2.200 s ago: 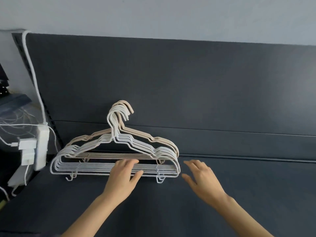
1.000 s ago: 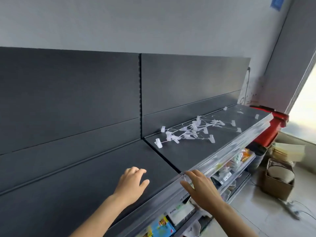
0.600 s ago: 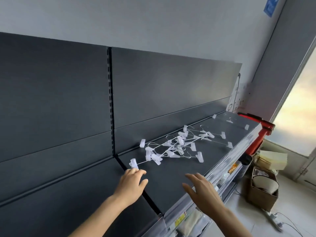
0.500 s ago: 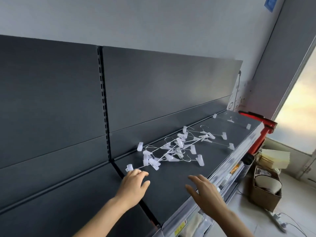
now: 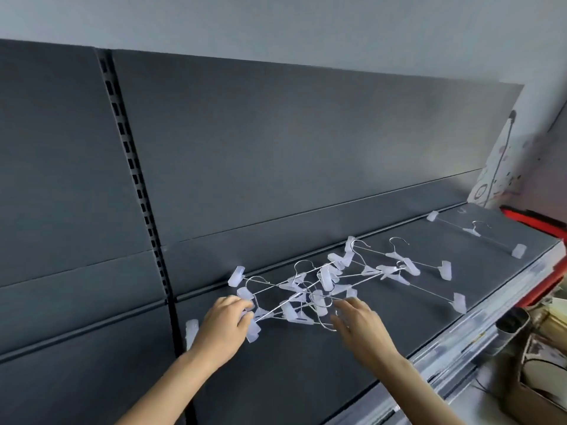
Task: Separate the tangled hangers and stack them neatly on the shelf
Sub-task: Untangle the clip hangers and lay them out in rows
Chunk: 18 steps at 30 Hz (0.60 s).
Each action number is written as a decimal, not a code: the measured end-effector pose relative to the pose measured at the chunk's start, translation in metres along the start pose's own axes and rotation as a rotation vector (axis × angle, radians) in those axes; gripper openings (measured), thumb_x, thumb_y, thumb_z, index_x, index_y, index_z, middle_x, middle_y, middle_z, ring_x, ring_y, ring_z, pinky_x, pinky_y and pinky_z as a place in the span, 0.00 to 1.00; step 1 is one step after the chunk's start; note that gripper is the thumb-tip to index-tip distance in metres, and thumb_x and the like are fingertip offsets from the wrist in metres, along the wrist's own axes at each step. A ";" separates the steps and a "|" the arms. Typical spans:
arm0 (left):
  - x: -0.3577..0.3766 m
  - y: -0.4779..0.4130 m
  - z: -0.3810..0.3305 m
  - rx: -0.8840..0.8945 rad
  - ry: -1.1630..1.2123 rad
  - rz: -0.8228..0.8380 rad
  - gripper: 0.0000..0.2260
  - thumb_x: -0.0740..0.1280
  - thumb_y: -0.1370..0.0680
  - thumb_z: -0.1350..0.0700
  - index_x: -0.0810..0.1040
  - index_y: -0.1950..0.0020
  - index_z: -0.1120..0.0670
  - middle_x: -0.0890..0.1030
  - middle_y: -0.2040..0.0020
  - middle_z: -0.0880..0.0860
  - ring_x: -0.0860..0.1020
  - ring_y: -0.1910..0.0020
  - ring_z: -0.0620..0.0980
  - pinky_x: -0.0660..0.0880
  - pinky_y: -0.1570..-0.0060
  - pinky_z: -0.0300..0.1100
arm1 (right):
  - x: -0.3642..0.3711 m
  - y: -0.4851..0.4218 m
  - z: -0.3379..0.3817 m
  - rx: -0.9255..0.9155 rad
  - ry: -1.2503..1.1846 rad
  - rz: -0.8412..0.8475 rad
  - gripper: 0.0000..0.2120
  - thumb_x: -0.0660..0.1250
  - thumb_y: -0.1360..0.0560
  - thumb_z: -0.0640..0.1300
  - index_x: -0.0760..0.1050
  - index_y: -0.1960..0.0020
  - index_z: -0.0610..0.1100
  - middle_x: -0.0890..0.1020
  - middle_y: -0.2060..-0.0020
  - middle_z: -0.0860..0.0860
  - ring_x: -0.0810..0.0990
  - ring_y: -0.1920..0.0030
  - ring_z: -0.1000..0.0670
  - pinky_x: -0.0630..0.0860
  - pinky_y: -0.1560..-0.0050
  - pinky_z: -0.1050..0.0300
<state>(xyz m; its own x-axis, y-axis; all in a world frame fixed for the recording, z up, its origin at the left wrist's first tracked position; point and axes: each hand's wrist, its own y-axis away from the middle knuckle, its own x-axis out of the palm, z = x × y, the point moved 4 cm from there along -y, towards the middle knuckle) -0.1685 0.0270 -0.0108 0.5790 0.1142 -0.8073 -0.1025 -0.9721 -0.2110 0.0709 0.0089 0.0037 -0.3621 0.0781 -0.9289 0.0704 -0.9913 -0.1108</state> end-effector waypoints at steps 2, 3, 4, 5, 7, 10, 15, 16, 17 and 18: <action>0.010 -0.009 -0.011 -0.032 -0.042 -0.016 0.12 0.58 0.21 0.56 0.77 0.40 0.56 0.78 0.41 0.50 0.70 0.39 0.51 0.65 0.42 0.39 | -0.003 -0.014 -0.010 -0.060 0.011 0.003 0.15 0.56 0.24 0.47 0.75 0.43 0.44 0.77 0.45 0.48 0.75 0.45 0.42 0.70 0.45 0.52; 0.016 -0.012 -0.016 -0.047 -0.074 -0.020 0.13 0.59 0.21 0.56 0.76 0.40 0.56 0.78 0.41 0.51 0.70 0.39 0.51 0.65 0.41 0.40 | -0.003 -0.021 -0.015 -0.091 0.018 -0.001 0.15 0.55 0.26 0.47 0.77 0.47 0.44 0.78 0.48 0.48 0.76 0.47 0.42 0.70 0.48 0.51; 0.021 -0.016 -0.020 -0.063 -0.107 -0.020 0.13 0.59 0.21 0.55 0.76 0.39 0.55 0.77 0.41 0.51 0.70 0.38 0.51 0.65 0.40 0.40 | -0.002 -0.028 -0.019 -0.116 0.016 -0.004 0.15 0.55 0.28 0.46 0.78 0.51 0.43 0.79 0.51 0.47 0.77 0.51 0.41 0.71 0.51 0.51; 0.025 -0.018 -0.023 -0.079 -0.142 -0.018 0.14 0.60 0.21 0.53 0.75 0.39 0.55 0.77 0.40 0.51 0.69 0.37 0.51 0.65 0.40 0.41 | -0.003 -0.036 -0.023 -0.139 0.008 -0.012 0.14 0.56 0.30 0.45 0.79 0.53 0.42 0.80 0.54 0.46 0.78 0.53 0.40 0.73 0.53 0.50; 0.032 -0.021 -0.026 -0.103 -0.197 -0.005 0.15 0.60 0.22 0.51 0.75 0.38 0.53 0.77 0.40 0.50 0.68 0.36 0.51 0.65 0.38 0.41 | -0.004 -0.052 -0.022 -0.205 0.017 -0.018 0.13 0.58 0.27 0.43 0.78 0.51 0.41 0.80 0.52 0.45 0.77 0.51 0.40 0.73 0.51 0.49; 0.032 -0.020 -0.028 -0.111 -0.252 -0.010 0.13 0.60 0.22 0.51 0.78 0.40 0.51 0.77 0.42 0.49 0.68 0.36 0.49 0.64 0.39 0.39 | -0.002 -0.077 -0.009 -0.289 0.046 0.039 0.13 0.56 0.23 0.43 0.75 0.44 0.40 0.76 0.46 0.45 0.73 0.44 0.42 0.68 0.45 0.52; 0.027 -0.013 -0.028 -0.028 -0.320 -0.030 0.06 0.71 0.28 0.53 0.83 0.53 0.46 0.79 0.55 0.45 0.73 0.49 0.45 0.69 0.51 0.36 | 0.025 -0.105 0.028 -0.302 0.142 0.202 0.16 0.57 0.23 0.50 0.75 0.47 0.39 0.76 0.46 0.44 0.71 0.41 0.43 0.67 0.43 0.51; 0.025 -0.012 -0.023 -0.025 -0.345 -0.033 0.07 0.76 0.35 0.53 0.83 0.59 0.44 0.78 0.61 0.43 0.75 0.55 0.44 0.72 0.57 0.35 | 0.030 -0.108 0.033 -0.294 0.162 0.212 0.16 0.58 0.24 0.51 0.75 0.48 0.39 0.76 0.46 0.44 0.71 0.41 0.43 0.66 0.42 0.52; 0.024 -0.012 -0.018 -0.023 -0.376 -0.044 0.10 0.80 0.40 0.54 0.83 0.65 0.44 0.77 0.65 0.42 0.77 0.60 0.43 0.73 0.62 0.33 | 0.034 -0.110 0.036 -0.282 0.179 0.214 0.16 0.59 0.24 0.51 0.76 0.48 0.39 0.77 0.45 0.44 0.71 0.41 0.44 0.66 0.42 0.52; 0.022 -0.012 -0.015 -0.027 -0.403 -0.065 0.11 0.81 0.43 0.54 0.82 0.67 0.44 0.77 0.66 0.41 0.78 0.62 0.43 0.74 0.64 0.33 | 0.037 -0.112 0.039 -0.266 0.185 0.219 0.16 0.59 0.24 0.50 0.76 0.49 0.39 0.77 0.45 0.44 0.72 0.41 0.43 0.66 0.42 0.52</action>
<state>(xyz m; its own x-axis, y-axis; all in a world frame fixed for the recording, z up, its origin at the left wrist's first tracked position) -0.1427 0.0378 -0.0179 0.2193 0.2414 -0.9453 -0.0517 -0.9647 -0.2583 0.0136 0.1191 -0.0042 -0.1398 -0.0905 -0.9860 0.3750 -0.9265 0.0319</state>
